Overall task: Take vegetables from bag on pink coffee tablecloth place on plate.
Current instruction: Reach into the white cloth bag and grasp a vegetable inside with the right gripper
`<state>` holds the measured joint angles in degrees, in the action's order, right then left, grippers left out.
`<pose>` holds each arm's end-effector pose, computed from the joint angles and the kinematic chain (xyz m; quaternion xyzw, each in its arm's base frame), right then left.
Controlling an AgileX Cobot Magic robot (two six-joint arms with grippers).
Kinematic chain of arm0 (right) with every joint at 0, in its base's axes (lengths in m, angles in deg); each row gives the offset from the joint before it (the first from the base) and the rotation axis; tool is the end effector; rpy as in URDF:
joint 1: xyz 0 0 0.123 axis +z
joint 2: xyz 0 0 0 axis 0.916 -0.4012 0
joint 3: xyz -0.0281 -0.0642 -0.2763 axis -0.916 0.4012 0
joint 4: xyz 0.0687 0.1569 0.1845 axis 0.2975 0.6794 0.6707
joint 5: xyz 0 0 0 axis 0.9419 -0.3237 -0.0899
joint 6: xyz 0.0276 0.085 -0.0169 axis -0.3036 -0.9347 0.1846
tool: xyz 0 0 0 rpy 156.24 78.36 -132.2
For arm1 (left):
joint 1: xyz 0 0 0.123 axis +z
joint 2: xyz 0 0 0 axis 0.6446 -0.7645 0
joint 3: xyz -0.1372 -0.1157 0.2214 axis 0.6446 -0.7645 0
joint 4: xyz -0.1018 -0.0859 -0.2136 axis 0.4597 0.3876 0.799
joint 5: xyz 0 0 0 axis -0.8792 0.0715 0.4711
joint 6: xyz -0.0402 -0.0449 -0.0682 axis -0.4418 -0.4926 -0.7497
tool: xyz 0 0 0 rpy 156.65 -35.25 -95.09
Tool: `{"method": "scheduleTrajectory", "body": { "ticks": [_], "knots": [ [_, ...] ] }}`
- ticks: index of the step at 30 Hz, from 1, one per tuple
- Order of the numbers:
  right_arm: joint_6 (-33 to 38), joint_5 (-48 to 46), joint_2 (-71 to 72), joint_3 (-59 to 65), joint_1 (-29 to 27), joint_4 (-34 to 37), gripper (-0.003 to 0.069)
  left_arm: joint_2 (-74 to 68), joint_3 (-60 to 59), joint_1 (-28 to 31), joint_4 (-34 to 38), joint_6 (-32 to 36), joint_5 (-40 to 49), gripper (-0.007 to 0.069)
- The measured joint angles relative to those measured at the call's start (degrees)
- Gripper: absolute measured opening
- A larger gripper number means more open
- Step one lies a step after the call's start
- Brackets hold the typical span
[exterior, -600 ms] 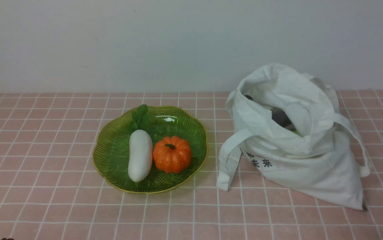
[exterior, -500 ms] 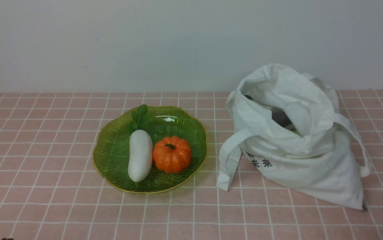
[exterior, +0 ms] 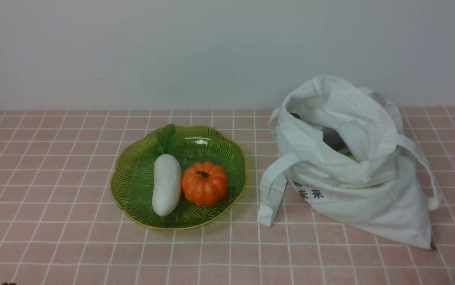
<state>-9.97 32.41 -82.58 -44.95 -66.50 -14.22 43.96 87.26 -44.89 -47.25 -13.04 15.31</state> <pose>0.0526 -0.0042 0.1733 0.0330 0.7977 -0.0045 0.6022 0.0518 -0.0070 0.1706 0.0352 0.8068 -0.0408 0.5884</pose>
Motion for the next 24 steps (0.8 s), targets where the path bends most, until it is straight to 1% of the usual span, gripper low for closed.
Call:
{"method": "scheduleTrajectory", "body": {
  "ticks": [15,17,18,21,22,23,24],
  "knots": [
    [0.00,0.00,0.00,0.00,0.00,0.00,-0.0015,0.00,0.00,0.00,0.00,0.00,0.00,-0.0006],
    [-0.37,0.38,0.00,0.00,0.00,1.27,-0.0015,0.00,0.00,0.00,0.00,0.00,0.00,-0.0006],
    [-0.83,1.19,0.00,0.06,0.00,2.78,-0.0015,0.00,0.00,0.00,0.00,0.00,0.00,-0.0006],
    [-4.25,6.36,0.00,0.18,0.00,10.73,-0.0015,0.00,0.00,0.00,0.00,0.00,0.00,-0.0006],
    [-6.76,10.28,0.00,0.18,0.00,15.81,-0.0015,0.00,0.00,0.00,0.00,0.00,0.00,-0.0006],
    [-7.11,10.83,0.00,0.18,0.00,16.56,-0.0015,0.00,0.00,0.00,0.00,0.00,0.00,-0.0006],
    [-9.59,14.28,0.00,0.18,0.00,21.57,-0.0015,0.00,0.00,0.00,0.00,0.00,0.00,-0.0006]
  ]
}}
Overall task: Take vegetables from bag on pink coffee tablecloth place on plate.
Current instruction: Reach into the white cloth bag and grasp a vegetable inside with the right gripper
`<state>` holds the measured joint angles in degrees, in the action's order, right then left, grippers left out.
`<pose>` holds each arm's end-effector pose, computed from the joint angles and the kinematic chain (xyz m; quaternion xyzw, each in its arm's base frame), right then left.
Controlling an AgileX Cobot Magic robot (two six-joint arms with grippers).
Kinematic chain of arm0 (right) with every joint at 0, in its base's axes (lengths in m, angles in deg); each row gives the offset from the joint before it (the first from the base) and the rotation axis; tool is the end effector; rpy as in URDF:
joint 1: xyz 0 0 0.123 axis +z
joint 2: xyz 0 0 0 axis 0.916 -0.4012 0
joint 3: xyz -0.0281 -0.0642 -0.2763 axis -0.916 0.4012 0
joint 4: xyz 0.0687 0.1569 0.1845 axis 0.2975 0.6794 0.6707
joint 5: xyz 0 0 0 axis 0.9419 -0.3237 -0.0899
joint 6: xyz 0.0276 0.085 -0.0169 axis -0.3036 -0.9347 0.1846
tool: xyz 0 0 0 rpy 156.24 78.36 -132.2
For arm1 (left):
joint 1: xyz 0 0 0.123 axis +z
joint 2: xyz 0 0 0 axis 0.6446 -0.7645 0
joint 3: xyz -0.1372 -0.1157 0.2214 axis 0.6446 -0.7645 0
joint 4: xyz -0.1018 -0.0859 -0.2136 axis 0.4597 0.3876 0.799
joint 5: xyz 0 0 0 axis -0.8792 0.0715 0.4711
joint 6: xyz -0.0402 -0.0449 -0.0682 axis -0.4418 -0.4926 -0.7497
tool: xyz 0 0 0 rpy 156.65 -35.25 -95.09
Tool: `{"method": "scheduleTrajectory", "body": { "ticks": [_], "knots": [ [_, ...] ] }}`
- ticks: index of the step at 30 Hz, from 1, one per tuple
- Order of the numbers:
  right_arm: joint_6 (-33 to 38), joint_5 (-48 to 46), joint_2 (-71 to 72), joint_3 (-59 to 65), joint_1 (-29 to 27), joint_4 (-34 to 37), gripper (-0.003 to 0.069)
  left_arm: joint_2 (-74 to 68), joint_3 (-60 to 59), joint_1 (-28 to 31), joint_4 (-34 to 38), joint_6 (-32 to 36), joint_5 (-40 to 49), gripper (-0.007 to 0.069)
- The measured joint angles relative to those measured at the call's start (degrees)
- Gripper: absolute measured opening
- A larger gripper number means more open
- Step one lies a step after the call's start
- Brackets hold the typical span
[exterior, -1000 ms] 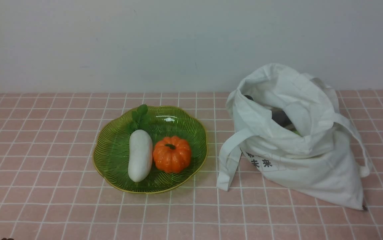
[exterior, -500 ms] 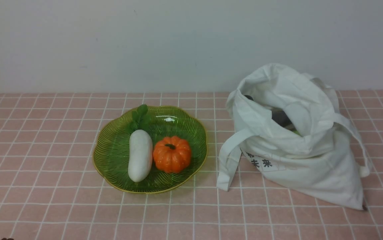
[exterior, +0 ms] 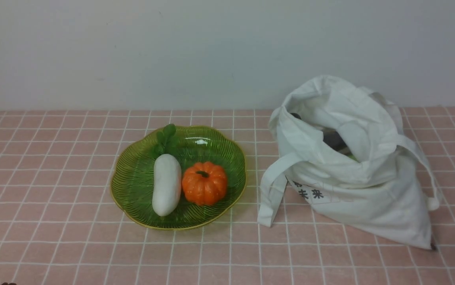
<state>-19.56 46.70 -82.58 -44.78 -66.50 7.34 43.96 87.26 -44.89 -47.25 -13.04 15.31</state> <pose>0.0563 0.0024 0.1947 0.1975 0.6905 0.2077 0.6642 0.0518 -0.0070 0.1706 0.0352 0.8068 -0.0408 0.5884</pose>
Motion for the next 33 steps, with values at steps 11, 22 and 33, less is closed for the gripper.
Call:
{"method": "scheduleTrajectory", "body": {
  "ticks": [11,22,33],
  "knots": [
    [-2.95,10.38,0.00,0.00,0.00,13.23,-0.0015,0.00,0.00,0.00,0.00,0.00,0.00,-0.0006],
    [-4.56,-2.64,-9.58,-24.98,3.51,2.56,-0.0015,0.00,0.00,0.00,0.00,0.00,0.00,-0.0006],
    [14.19,-49.48,-46.91,-59.02,8.62,-3.56,-0.0015,0.00,0.00,0.00,0.00,0.00,0.00,-0.0006]
  ]
}}
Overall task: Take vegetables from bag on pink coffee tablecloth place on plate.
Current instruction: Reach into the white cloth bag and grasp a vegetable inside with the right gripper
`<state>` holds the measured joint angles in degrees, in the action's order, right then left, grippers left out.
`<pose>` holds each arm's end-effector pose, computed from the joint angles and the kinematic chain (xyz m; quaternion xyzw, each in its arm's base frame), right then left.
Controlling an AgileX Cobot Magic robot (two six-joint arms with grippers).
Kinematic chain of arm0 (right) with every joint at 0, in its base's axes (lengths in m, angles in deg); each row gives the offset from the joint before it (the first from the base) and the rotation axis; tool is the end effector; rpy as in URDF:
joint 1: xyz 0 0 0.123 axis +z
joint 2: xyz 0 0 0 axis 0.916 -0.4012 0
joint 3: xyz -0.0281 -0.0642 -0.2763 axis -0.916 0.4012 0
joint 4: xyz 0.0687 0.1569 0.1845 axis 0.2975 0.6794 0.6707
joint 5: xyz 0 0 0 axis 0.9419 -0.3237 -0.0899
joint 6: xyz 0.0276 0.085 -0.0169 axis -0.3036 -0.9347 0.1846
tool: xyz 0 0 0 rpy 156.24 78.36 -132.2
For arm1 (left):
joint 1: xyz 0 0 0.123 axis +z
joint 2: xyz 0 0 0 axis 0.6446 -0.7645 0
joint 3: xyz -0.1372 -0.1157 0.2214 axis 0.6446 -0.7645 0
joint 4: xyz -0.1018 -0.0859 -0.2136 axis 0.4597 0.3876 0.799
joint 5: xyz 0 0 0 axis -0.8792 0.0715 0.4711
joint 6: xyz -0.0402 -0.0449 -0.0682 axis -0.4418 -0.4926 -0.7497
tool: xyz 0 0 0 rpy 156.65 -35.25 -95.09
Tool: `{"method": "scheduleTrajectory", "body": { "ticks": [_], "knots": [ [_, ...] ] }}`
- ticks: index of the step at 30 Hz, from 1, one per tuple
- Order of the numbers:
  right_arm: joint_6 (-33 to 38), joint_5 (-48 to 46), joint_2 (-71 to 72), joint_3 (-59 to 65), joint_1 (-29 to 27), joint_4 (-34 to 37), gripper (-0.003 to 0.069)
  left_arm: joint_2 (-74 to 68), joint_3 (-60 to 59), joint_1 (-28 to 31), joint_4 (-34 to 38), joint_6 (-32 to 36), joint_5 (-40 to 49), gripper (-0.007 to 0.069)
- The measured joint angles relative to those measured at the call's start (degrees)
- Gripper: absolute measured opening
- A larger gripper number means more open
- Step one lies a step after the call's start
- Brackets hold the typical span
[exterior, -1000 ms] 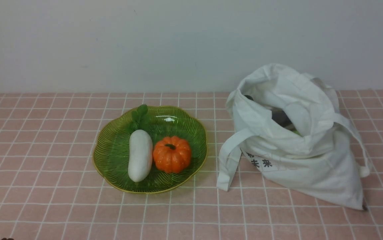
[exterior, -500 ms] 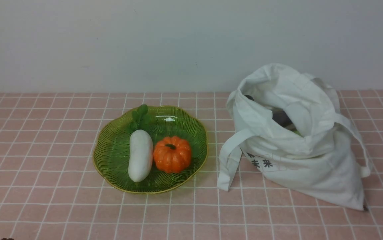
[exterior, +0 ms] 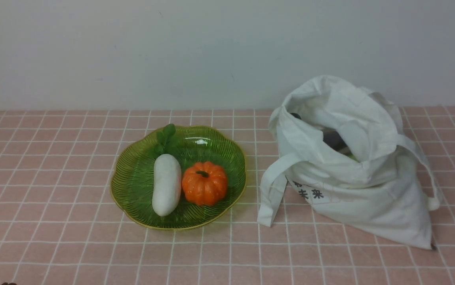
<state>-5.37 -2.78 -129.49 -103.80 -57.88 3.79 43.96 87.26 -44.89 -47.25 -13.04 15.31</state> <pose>0.1320 0.0339 0.3883 -0.0138 0.9000 0.1414 0.4121 0.0518 -0.0070 0.1706 0.0352 0.8068 -0.0408 0.5884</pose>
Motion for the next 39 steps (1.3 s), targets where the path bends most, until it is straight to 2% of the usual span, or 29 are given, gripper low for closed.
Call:
{"method": "scheduleTrajectory", "body": {
  "ticks": [4,14,26,29,32,33,34,35,36,39],
  "knots": [
    [3.42,-6.48,-11.58,-9.54,0.11,1.90,-0.0015,0.00,0.00,0.00,0.00,0.00,0.00,-0.0006],
    [3.98,-12.86,-39.43,-27.97,0.29,9.06,-0.0015,0.00,0.00,0.00,0.00,0.00,0.00,-0.0006],
    [-2.70,-13.40,-58.59,-36.51,0.38,11.69,0.0011,0.00,0.00,0.00,0.00,0.00,0.00,-0.0006],
    [-2.97,-12.11,-62.10,-37.55,0.38,11.78,0.0069,0.00,0.00,0.00,0.00,0.00,0.00,-0.0006],
    [-3.89,-10.54,-64.70,-37.61,0.38,12.12,0.0169,0.00,0.00,0.00,0.00,0.00,0.00,-0.0006],
    [-3.96,-10.41,-64.85,-37.61,0.38,12.12,0.0176,0.00,0.00,0.00,0.00,0.00,0.00,-0.0006],
    [-4.29,-9.43,-66.04,-37.61,0.38,13.12,0.0248,0.00,0.00,0.00,0.00,0.00,0.00,-0.0006],
    [-4.29,-9.43,-66.04,-37.61,0.38,13.12,0.0255,0.00,0.00,0.00,0.00,0.00,0.00,-0.0006],
    [-4.44,-8.85,-67.09,-37.62,0.38,15.33,0.0318,0.00,0.00,0.00,0.00,0.00,0.00,-0.0006],
    [-5.16,-8.52,-68.16,-37.67,0.38,17.59,0.0382,0.00,0.00,0.00,0.00,0.00,0.00,-0.0006]
  ]
}}
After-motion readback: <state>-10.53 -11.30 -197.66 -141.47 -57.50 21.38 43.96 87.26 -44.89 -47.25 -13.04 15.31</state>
